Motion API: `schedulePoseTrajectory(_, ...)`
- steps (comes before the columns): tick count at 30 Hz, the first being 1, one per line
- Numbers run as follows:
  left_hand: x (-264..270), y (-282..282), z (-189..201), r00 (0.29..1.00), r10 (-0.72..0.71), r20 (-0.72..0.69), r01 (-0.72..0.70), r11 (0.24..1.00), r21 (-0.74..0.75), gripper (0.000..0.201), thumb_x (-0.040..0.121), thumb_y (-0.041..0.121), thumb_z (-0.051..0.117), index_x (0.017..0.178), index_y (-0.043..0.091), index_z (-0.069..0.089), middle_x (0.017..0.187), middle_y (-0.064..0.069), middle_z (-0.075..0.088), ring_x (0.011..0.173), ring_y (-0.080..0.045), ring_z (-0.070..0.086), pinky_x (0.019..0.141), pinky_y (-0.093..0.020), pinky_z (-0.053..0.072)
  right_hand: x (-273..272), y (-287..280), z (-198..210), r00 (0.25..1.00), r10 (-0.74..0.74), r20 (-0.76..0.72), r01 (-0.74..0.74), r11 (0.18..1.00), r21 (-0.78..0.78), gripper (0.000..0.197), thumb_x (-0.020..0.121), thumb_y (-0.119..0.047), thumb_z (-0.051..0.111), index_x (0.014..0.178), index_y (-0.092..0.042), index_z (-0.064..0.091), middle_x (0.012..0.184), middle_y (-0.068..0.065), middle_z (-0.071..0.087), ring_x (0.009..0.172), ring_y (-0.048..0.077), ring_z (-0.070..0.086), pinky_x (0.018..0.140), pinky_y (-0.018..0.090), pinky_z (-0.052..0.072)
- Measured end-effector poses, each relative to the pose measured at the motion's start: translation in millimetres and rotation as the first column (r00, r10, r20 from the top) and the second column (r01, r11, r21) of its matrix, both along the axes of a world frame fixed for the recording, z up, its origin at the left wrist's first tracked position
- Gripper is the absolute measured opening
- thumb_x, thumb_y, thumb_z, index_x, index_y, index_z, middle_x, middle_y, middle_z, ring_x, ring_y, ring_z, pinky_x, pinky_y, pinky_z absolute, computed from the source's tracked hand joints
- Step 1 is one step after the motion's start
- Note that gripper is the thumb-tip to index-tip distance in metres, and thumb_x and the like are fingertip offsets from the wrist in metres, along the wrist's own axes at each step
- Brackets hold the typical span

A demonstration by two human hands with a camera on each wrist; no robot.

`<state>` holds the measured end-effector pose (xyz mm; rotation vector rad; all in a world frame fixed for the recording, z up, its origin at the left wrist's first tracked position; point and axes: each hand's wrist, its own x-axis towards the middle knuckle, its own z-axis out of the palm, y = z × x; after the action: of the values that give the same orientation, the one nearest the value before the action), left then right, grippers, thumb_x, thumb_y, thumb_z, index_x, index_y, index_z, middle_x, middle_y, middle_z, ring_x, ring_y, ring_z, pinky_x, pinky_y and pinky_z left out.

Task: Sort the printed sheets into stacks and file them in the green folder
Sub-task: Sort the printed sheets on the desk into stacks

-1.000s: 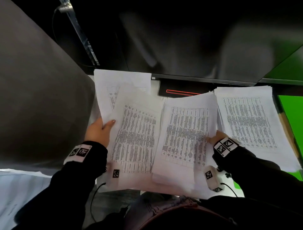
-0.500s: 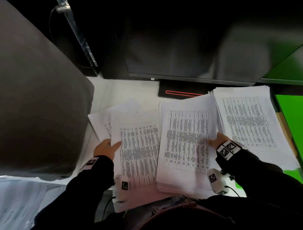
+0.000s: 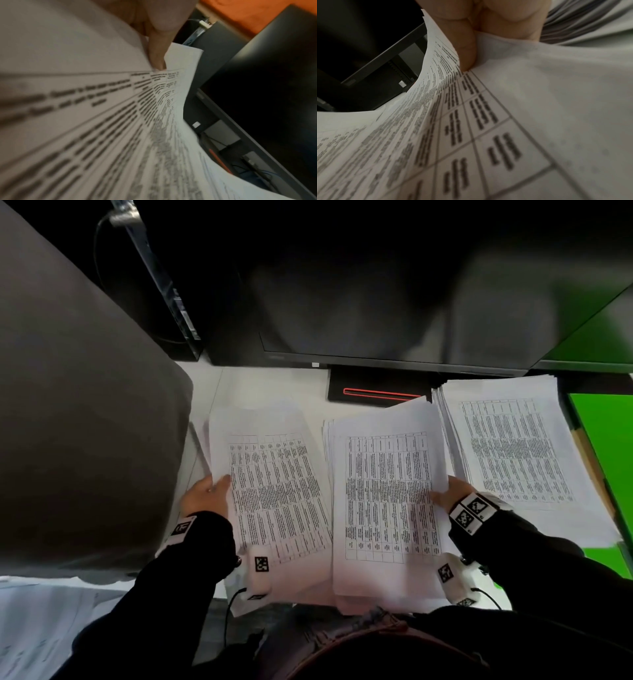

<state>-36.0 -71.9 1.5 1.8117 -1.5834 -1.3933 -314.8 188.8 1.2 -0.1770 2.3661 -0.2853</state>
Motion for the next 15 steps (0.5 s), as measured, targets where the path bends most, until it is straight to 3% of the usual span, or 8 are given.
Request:
schedulePoseTrajectory(4, -6, -3, 19, 0.996, -0.043, -0.075, 0.034, 0.993, -0.113, 0.021, 0.081, 0.021, 0.069, 0.101, 0.013, 0.071, 0.09, -0.002, 0.071, 0.068, -0.01, 0.06, 0.074, -0.022, 0.042, 0, 0, 6, 1.0, -0.019, -0.011, 0.019, 1.0, 0.014, 0.052, 0.09, -0.027, 0.057, 0.133, -0.003, 0.041, 0.129, 0.016, 0.055, 0.114, 0.03, 0.055, 0.093, 0.037, 0.043)
schedulePoseTrajectory(7, -11, -5, 49, 0.982, -0.08, -0.169, 0.044, 0.978, -0.205, 0.013, 0.074, 0.022, 0.076, 0.087, 0.024, 0.074, 0.065, 0.018, 0.069, 0.061, 0.003, 0.06, 0.068, -0.015, 0.046, -4, -1, 7, 0.996, -0.089, -0.019, 0.089, 0.996, -0.008, 0.055, 0.091, -0.027, 0.056, 0.136, -0.001, 0.037, 0.134, 0.016, 0.051, 0.12, 0.032, 0.051, 0.095, 0.036, 0.041)
schedulePoseTrajectory(10, -17, 2, 91, 0.942, -0.218, -0.256, 0.127, 0.936, -0.328, 0.016, 0.068, 0.022, 0.08, 0.066, 0.035, 0.071, 0.06, 0.019, 0.068, 0.064, -0.004, 0.06, 0.069, -0.02, 0.048, -7, -4, 12, 0.988, -0.157, -0.006, 0.155, 0.982, -0.112, 0.053, 0.09, -0.024, 0.057, 0.134, -0.002, 0.039, 0.132, 0.016, 0.053, 0.118, 0.032, 0.053, 0.088, 0.032, 0.042)
schedulePoseTrajectory(13, -20, 14, 128, 0.868, -0.348, -0.355, 0.197, 0.896, -0.397, 0.017, 0.066, 0.014, 0.08, 0.066, 0.03, 0.072, 0.063, 0.009, 0.07, 0.063, -0.009, 0.061, 0.067, -0.027, 0.051, -9, -10, 18, 0.985, -0.174, -0.014, 0.169, 0.97, -0.174, 0.061, 0.087, -0.03, 0.061, 0.138, -0.005, 0.039, 0.136, 0.016, 0.05, 0.121, 0.032, 0.052, 0.099, 0.036, 0.042)
schedulePoseTrajectory(15, -21, 19, 146, 0.806, -0.447, -0.388, 0.257, 0.855, -0.451, 0.021, 0.067, 0.006, 0.077, 0.068, 0.027, 0.071, 0.065, 0.009, 0.07, 0.067, -0.012, 0.06, 0.067, -0.027, 0.05, -7, -19, 23, 0.977, -0.214, 0.01, 0.209, 0.943, -0.259, 0.054, 0.087, -0.027, 0.061, 0.132, -0.001, 0.045, 0.131, 0.015, 0.054, 0.12, 0.031, 0.053, 0.102, 0.035, 0.041)
